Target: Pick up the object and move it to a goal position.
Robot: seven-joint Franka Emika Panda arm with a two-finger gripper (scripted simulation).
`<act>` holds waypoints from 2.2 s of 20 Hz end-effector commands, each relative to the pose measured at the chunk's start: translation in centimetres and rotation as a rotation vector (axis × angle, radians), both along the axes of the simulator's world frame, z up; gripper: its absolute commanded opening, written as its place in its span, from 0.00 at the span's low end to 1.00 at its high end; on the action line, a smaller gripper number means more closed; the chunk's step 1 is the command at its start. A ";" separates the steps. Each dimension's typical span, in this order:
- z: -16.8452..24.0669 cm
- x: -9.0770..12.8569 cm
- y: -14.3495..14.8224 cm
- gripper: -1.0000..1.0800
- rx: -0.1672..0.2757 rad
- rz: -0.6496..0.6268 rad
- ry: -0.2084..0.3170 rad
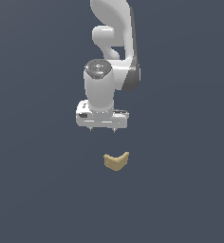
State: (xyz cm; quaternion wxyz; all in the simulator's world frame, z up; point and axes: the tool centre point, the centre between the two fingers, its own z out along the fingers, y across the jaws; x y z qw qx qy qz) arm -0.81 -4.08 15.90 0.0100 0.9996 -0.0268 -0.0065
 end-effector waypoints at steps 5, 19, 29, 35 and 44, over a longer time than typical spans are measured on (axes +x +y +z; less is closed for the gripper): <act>-0.1 0.0 0.3 0.96 0.002 0.005 0.001; -0.4 0.0 1.3 0.96 0.006 0.011 0.005; -0.4 0.9 1.5 0.96 0.007 -0.092 0.003; -0.5 1.9 1.7 0.96 0.008 -0.211 0.000; -0.6 3.9 2.3 0.96 0.008 -0.445 -0.004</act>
